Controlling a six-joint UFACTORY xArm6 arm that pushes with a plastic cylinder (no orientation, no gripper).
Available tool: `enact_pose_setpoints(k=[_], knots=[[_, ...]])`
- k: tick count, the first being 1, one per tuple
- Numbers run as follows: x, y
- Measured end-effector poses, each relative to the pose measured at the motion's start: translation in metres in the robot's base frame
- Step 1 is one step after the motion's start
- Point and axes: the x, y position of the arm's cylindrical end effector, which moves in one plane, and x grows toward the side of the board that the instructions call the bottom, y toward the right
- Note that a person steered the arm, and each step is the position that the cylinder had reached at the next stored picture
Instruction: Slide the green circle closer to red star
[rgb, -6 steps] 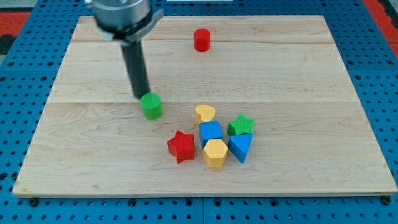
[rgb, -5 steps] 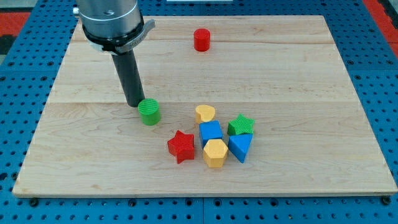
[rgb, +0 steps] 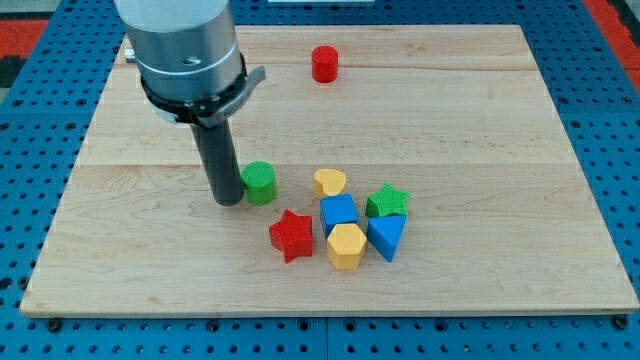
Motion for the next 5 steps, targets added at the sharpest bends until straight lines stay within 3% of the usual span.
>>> enact_pose_setpoints(k=[1,2,4,5], knots=[[-0.028,-0.01],[-0.043,0.021],[-0.015,0.052],[-0.026,0.046]])
